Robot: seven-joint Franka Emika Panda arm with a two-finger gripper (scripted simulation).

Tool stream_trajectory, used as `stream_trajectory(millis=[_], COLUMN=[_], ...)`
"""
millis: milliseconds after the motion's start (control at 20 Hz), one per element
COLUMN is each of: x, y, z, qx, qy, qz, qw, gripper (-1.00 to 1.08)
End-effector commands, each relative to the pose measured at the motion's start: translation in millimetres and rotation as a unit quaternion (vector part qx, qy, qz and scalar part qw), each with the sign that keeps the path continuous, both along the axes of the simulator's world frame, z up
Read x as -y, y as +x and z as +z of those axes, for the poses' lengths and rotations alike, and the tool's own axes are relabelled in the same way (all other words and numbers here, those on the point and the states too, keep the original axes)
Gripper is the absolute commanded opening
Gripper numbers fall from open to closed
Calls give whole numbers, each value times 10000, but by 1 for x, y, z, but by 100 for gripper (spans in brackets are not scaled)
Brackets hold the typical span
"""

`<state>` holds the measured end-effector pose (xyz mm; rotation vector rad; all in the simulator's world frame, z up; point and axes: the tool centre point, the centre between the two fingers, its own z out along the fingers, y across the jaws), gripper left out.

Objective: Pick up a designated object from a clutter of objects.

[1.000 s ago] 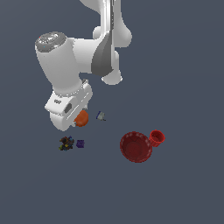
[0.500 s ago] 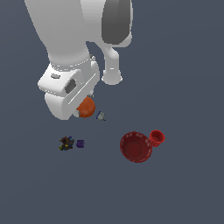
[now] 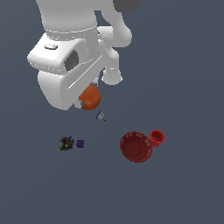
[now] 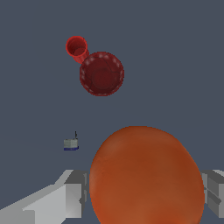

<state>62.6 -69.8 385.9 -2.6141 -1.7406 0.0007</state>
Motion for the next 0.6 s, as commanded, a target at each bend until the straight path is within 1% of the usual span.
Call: stream_trajectory(millis=[0, 250, 550], x=[-3, -7, -7], y=[3, 7, 7], z=[10, 19, 19], qx=[5, 5, 5], qy=[-2, -2, -3], qz=[-4, -7, -4], qw=[10000, 10000, 10000], gripper=[-100, -100, -100])
